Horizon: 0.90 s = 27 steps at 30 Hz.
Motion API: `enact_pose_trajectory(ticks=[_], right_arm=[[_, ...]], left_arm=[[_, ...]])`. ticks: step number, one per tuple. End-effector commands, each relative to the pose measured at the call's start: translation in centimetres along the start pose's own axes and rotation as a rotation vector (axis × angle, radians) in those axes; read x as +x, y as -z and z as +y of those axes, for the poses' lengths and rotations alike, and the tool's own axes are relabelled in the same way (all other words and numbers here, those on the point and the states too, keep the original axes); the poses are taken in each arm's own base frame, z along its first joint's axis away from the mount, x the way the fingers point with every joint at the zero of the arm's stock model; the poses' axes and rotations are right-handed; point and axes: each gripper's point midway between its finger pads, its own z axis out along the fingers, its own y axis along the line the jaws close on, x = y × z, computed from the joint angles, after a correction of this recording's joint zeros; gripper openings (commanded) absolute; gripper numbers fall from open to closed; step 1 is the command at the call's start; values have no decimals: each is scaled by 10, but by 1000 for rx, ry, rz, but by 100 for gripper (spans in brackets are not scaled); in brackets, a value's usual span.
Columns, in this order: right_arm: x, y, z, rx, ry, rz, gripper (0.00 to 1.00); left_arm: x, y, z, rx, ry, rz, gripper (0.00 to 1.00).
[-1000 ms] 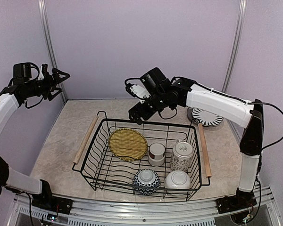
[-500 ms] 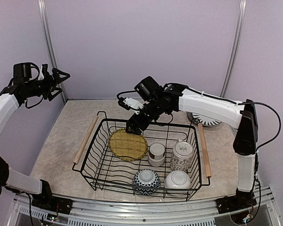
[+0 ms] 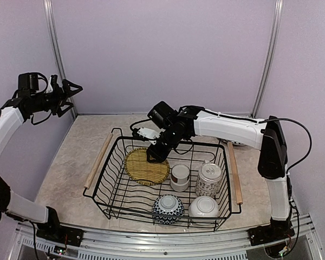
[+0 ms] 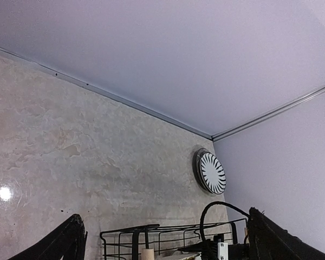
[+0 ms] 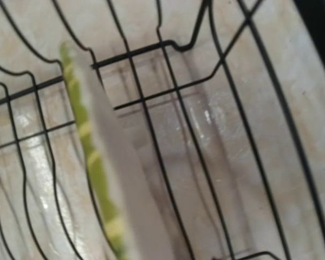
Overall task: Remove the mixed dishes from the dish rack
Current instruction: Grab the plate from the dish rack.
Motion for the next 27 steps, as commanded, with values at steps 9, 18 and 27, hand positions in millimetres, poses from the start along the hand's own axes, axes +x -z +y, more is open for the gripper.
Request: enact_pose_trajectory(ticks=[9, 18, 27], right_arm=[[-3, -1, 13, -25, 44, 6, 22], [-7, 5, 15, -16, 56, -4, 11], [-20, 26, 15, 19, 71, -49, 2]], left_arm=[[6, -5, -3, 14, -8, 30, 99], [8, -7, -5, 16, -10, 40, 99], [8, -6, -5, 14, -12, 39, 99]])
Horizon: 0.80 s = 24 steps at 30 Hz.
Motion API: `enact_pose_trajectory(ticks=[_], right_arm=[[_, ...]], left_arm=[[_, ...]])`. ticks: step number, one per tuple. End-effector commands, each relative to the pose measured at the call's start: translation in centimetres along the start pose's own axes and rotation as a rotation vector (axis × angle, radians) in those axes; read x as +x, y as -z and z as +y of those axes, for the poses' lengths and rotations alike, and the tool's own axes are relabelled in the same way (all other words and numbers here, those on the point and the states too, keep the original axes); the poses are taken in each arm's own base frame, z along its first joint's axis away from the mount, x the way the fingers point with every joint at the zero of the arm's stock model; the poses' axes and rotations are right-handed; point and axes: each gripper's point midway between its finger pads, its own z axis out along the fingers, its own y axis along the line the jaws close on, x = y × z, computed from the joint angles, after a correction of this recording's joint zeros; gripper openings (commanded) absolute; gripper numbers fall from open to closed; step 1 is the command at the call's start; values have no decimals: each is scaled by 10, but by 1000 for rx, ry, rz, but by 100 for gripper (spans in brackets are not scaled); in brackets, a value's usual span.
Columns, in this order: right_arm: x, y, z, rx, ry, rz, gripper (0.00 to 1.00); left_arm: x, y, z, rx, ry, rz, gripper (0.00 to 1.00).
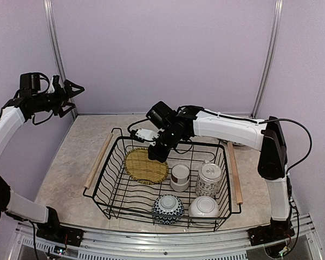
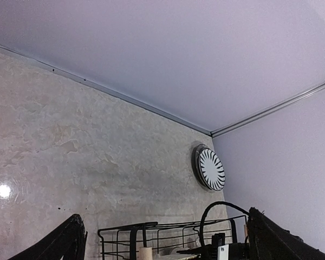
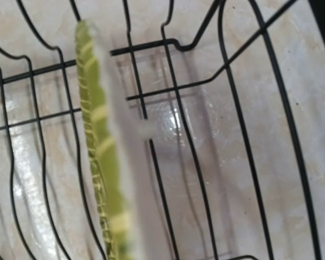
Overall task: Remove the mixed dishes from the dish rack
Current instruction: Grab the plate from the dish rack.
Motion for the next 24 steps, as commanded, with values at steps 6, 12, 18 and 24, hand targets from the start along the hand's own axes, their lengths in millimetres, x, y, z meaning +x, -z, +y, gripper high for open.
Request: enact_pose_trajectory(ticks=[6, 12, 18, 24], right_arm=[[-25, 42, 8, 19, -25, -83, 0], [-29, 59, 6, 44, -20, -114, 0], [-37, 78, 5, 65, -14, -173, 0], [-46, 104, -1, 106, -22, -252, 0]], left_arm=[[3, -1, -4, 11, -16, 19, 99], [3, -2, -4, 11, -16, 19, 99], [4, -3, -4, 10, -16, 23, 99], [4, -3, -6, 12, -19, 24, 99]])
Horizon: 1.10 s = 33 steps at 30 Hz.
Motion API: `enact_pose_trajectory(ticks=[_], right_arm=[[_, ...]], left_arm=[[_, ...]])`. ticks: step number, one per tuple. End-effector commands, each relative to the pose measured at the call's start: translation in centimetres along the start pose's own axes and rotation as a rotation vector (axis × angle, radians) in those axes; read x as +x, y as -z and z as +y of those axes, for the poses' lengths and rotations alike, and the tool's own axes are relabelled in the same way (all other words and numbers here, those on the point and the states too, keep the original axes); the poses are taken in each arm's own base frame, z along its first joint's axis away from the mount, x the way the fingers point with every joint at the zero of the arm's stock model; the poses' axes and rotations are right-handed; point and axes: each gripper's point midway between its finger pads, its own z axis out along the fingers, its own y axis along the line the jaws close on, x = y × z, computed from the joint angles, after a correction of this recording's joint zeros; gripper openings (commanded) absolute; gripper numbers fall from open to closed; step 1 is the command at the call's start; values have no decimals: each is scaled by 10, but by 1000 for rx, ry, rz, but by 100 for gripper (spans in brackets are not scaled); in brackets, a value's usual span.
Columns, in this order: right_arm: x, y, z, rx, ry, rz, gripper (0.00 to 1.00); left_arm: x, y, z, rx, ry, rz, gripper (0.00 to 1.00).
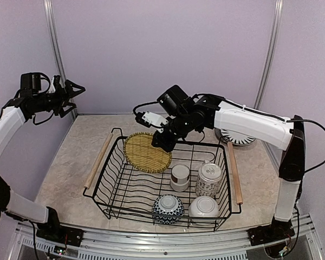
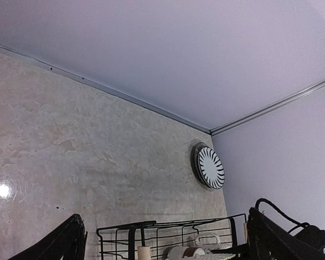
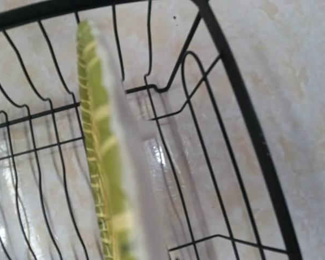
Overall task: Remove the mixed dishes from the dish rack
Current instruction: Grab the plate from the dish rack.
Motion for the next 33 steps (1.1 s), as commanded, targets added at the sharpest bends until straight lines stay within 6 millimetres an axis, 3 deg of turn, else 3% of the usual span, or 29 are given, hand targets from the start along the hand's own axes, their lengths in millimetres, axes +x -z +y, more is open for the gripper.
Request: enact_pose_trajectory(ticks=[1, 11, 15, 18, 22, 26, 30, 33], right_arm=[[-27, 32, -3, 38, -10, -134, 0], [-57, 95, -23, -12, -108, -429, 0], [-59, 134, -49, -6, -228, -574, 0], [-47, 160, -79, 27, -339, -684, 0], [-19, 204, -122, 151, -502, -831, 0], [26, 245, -166, 344, -718, -936, 0], [78, 274, -191, 509, -895, -1026, 0], [111, 292, -199, 643, -1002, -1046, 0]], left_arm=[[2, -1, -4, 8, -17, 16, 99], [3, -1, -5, 10, -18, 20, 99], [3, -1, -6, 11, -19, 20, 99], [4, -2, -7, 13, -19, 23, 99], [4, -2, -8, 20, -19, 25, 99], [5, -1, -9, 23, -21, 25, 99], [5, -1, -10, 25, -21, 24, 99], [5, -1, -11, 24, -22, 23, 99]])
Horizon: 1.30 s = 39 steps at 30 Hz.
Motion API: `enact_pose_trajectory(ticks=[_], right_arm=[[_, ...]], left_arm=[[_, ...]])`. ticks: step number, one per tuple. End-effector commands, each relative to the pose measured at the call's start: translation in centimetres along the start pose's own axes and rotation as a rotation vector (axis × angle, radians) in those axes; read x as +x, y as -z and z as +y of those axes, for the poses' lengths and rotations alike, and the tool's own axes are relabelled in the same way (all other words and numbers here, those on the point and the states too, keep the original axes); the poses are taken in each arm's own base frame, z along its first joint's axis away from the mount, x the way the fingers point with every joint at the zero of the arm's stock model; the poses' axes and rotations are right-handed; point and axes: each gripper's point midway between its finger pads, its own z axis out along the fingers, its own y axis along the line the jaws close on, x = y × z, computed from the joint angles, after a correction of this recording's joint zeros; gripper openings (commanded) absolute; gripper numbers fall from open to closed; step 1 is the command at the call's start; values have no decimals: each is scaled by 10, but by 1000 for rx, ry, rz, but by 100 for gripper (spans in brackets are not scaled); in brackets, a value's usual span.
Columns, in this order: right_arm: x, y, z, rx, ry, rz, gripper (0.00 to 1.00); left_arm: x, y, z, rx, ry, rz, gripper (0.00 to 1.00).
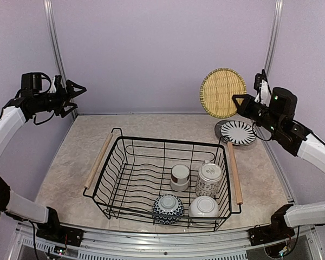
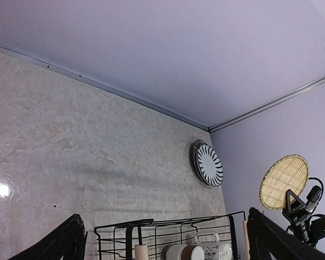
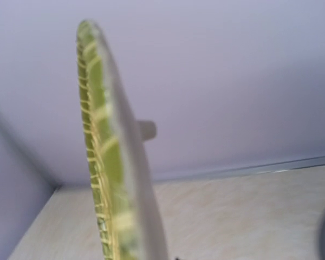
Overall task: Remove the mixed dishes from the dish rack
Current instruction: Grab the plate from the dish rack, then place the plate with another plate.
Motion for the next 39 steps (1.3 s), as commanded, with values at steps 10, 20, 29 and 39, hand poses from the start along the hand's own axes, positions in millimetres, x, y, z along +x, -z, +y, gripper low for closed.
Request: enact_pose_trajectory(ticks=[10, 20, 29, 39], right_arm=[[-24, 61, -136, 571, -306, -293, 0], [6, 26, -217, 570, -484, -142, 0], [49, -42, -274, 460, -532, 127, 0], [92, -79, -305, 461, -596, 250, 0]], left_arm=[[2, 0, -6, 17, -16, 14, 99], [2, -5, 0, 5, -6, 24, 99], [3, -6, 0, 4, -6, 28, 99], [4, -5, -3, 8, -10, 29, 99]])
